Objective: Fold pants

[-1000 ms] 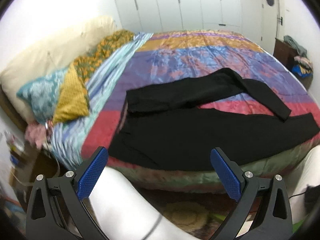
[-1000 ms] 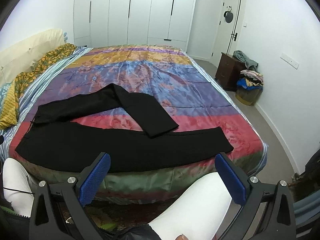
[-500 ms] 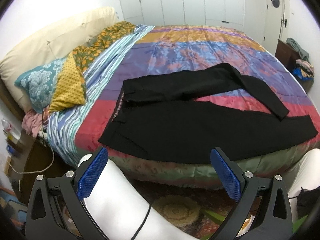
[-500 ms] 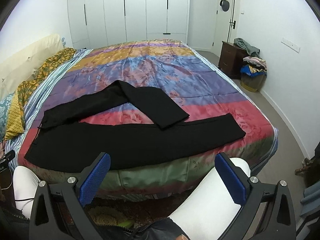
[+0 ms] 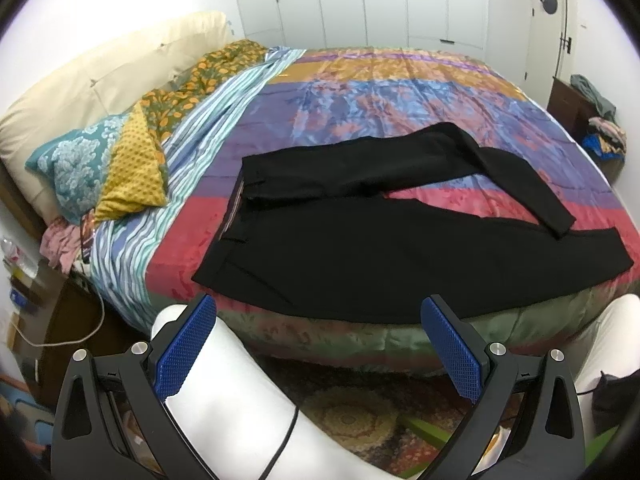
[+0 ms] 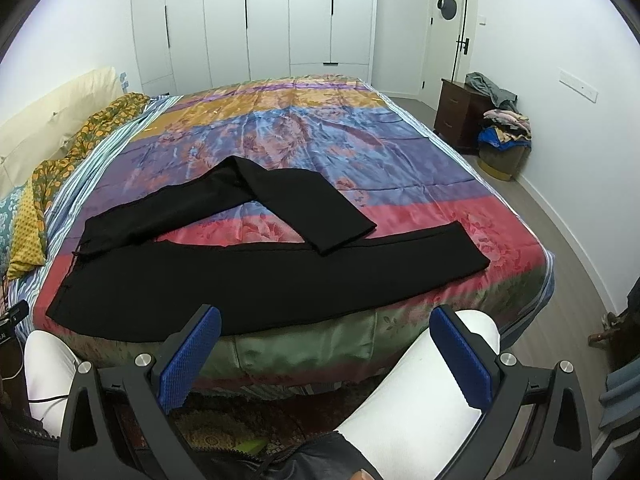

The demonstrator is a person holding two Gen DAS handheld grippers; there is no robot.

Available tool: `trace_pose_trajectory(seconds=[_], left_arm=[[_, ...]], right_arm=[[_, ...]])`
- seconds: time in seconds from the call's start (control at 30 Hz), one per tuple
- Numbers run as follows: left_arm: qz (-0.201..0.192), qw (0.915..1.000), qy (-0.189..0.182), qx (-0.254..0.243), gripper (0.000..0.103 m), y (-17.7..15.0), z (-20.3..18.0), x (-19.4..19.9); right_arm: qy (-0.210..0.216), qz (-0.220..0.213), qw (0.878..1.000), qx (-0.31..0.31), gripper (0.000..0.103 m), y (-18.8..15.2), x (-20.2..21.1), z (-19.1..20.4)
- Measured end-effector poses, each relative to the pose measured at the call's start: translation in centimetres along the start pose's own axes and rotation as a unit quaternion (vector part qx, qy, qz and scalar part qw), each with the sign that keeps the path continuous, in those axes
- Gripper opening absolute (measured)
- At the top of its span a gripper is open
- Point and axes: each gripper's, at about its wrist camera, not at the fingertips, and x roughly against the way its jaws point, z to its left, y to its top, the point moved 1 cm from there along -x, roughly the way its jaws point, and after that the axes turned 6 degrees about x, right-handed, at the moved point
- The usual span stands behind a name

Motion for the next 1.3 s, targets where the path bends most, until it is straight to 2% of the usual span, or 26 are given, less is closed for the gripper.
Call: trace_pose_trajectory(seconds=[0.7, 1.3], left_arm=[[0.003, 0.9999, -0.003, -0.015, 0.102, 0.3, -0.7, 0.1], [0.002, 0.9998, -0.005, -0.017, 0.102, 0.2, -1.0, 0.0]], right_arm=[[-0.014, 0.010, 1.000, 0.002, 0.103, -0.2, -0.3, 0.0], [-0.007, 0.012, 1.000, 0.017, 0.103, 0.0, -0.6, 0.6]])
